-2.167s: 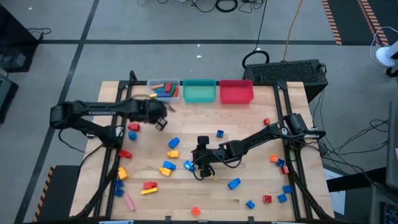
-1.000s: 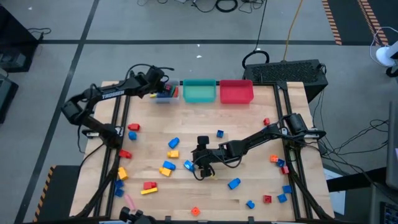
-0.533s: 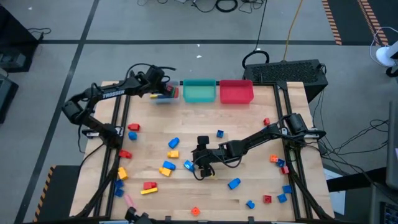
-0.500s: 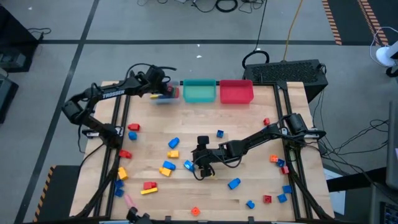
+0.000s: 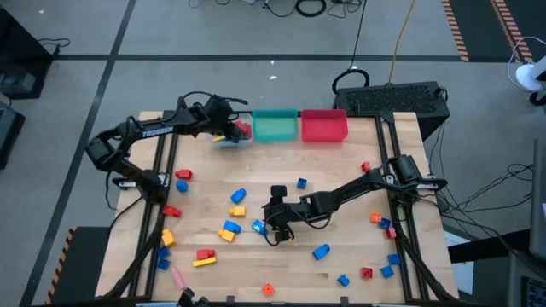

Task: Sort blocks by size
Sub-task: Put the dark blue block into the transparent bin, then put the yellow block into the transparent bin

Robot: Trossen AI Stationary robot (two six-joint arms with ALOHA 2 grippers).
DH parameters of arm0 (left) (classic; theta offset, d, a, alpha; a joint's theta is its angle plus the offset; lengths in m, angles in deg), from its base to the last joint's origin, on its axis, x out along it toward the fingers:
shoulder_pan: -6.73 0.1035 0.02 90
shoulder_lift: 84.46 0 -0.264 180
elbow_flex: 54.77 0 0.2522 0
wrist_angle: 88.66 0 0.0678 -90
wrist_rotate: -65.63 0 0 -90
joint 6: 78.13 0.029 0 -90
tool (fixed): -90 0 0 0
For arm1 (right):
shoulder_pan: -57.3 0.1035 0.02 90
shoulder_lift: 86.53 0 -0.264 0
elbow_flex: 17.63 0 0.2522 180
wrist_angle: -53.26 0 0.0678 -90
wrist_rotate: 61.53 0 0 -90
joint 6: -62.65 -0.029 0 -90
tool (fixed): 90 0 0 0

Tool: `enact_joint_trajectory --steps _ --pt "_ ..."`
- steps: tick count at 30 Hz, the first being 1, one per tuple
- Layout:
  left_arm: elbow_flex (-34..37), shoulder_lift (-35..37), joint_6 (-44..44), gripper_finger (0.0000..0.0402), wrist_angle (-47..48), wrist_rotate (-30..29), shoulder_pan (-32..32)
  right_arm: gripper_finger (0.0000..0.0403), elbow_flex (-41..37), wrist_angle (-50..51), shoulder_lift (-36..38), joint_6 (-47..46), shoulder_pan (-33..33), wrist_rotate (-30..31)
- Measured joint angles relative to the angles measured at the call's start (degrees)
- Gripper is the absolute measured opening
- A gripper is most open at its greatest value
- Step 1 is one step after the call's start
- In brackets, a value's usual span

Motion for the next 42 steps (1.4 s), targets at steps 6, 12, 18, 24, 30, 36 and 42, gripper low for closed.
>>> enact_joint_trajectory --steps 6,12,18,24,30,36,42 --pt "-0.1 3.1 0.0 0.0179 1.4 -0.9 0.1 0.0194 0.0 0.1 0.0 -0.1 0.0 0.0" --pt "-0.1 9.3 -4.1 0.0184 2.5 1.0 0.1 0.0194 0.0 0.4 0.0 -0.1 0.0 0.0" --pt "-0.1 16.7 -5.8 0.0184 6.5 5.4 -1.0 0.0194 0.0 0.4 0.0 -0.1 0.0 0.0" --pt "-0.2 22.8 -6.2 0.0184 15.8 5.5 -6.3 0.0194 0.0 0.4 0.0 -0.1 0.0 0.0" --pt "-0.2 24.5 -14.3 0.0184 30.1 5.6 -14.7 0.0194 0.0 0.1 0.0 -0.1 0.0 0.0" --pt "-0.2 24.3 -26.9 0.0184 39.3 5.1 -25.6 0.0194 0.0 0.0 0.0 -0.2 0.0 0.0" --pt "-0.2 24.3 -42.5 0.0184 43.6 5.2 -39.9 0.0194 0.0 0.0 0.0 -0.5 0.0 0.0"
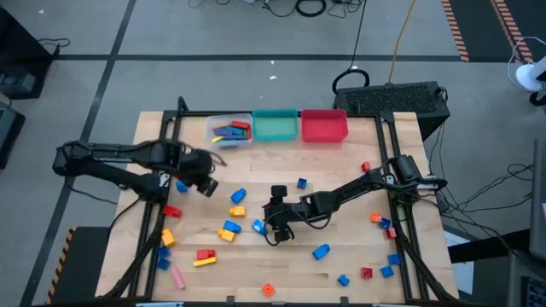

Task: Sort blocks by size
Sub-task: Put the yellow block into the transparent bin

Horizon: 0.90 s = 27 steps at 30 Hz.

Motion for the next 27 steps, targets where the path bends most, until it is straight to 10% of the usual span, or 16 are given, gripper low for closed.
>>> enact_joint_trajectory --steps 10,27 --pt "0.0 -2.2 -21.5 0.0184 -0.9 0.3 -22.5 0.0194 0.0 0.7 0.0 0.0 0.0 0.0" --pt "0.0 -20.2 -7.1 0.0184 -17.4 4.7 -43.2 0.0194 0.0 0.0 0.0 -0.2 0.0 0.0"
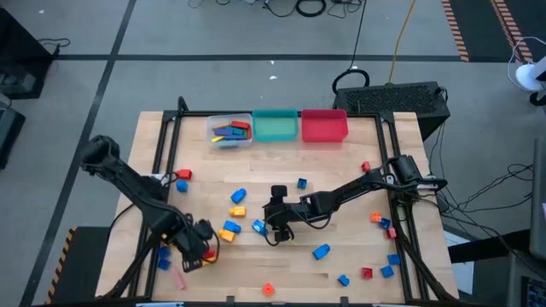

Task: Sort blocks by size
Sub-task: Put the yellow block into the transparent bin

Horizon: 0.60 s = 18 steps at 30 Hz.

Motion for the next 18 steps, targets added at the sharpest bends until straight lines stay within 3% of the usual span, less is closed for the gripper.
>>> enact_joint_trajectory --steps 10,18 --pt "0.0 -7.8 -4.4 0.0184 -12.9 -1.5 -4.2 0.0194 0.0 0.0 0.0 -0.2 -0.1 0.0" --pt "-0.4 -12.0 -4.4 0.0184 -13.6 -1.7 -5.1 0.0194 0.0 0.0 0.0 -0.4 -0.3 0.0"
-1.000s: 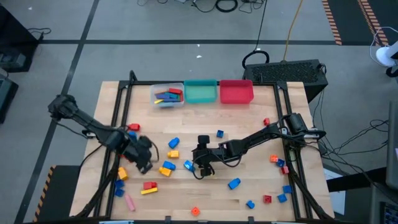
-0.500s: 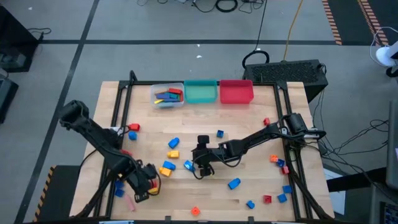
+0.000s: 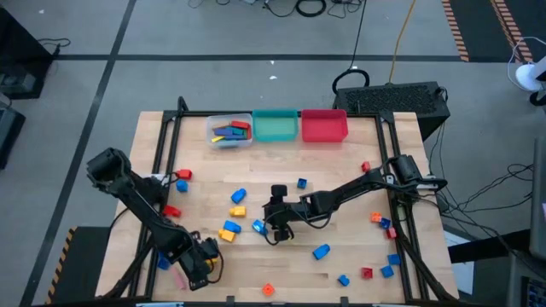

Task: Sort blocks by size
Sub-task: Put the yellow block into the transparent bin

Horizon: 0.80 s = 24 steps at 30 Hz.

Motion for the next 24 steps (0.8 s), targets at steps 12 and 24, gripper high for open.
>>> enact_joint_trajectory --steps 12,24 --pt "-1.0 -0.4 0.0 0.0184 2.2 -1.7 0.0 0.0194 0.0 -0.1 0.0 0.0 -0.1 0.0" --pt "-3.3 -0.6 1.5 0.0184 10.9 -7.3 0.3 0.0194 0.0 -0.1 0.0 0.0 -0.1 0.0"
